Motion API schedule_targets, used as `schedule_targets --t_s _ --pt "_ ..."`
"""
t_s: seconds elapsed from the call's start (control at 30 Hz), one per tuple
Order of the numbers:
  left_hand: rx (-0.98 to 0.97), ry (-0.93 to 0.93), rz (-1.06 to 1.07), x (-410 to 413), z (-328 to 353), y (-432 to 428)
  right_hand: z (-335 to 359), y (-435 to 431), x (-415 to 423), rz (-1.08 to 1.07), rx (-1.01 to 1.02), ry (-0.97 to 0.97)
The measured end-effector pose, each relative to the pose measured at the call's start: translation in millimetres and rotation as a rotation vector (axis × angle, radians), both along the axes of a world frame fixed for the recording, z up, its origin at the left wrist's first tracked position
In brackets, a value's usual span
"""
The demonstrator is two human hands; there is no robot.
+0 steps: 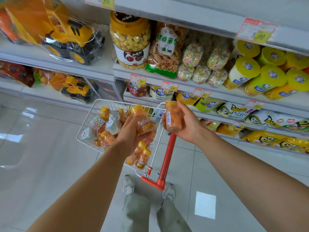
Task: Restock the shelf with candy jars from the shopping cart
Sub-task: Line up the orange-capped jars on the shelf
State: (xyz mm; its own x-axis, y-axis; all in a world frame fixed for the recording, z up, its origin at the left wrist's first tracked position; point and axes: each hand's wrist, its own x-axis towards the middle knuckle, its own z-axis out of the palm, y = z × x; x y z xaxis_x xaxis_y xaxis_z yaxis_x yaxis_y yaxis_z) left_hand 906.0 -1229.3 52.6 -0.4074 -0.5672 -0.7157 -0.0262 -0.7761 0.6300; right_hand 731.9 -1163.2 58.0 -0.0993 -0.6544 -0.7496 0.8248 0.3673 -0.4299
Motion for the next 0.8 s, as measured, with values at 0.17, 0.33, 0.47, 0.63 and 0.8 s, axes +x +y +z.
schedule_targets --t_s 0.17,0.33,0.47,0.63,0.8 --pt "-0.084 -0.018 -0.097 -4 41 -28 44 -7 0 0.009 -0.123 0.165" --pt "-0.163 -0.052 -0.211 -18 87 -59 92 -15 -2 -0.127 -0.24 0.212" --pt "-0.27 -0.013 -0.279 -34 119 -71 123 -15 -4 -0.244 -0.333 0.18" --pt "-0.378 0.06 -0.298 -66 165 -66 167 -8 -28 -0.289 -0.472 0.402" --pt "-0.534 0.127 -0.336 -114 212 -43 203 3 -82 -0.307 -0.489 0.624"
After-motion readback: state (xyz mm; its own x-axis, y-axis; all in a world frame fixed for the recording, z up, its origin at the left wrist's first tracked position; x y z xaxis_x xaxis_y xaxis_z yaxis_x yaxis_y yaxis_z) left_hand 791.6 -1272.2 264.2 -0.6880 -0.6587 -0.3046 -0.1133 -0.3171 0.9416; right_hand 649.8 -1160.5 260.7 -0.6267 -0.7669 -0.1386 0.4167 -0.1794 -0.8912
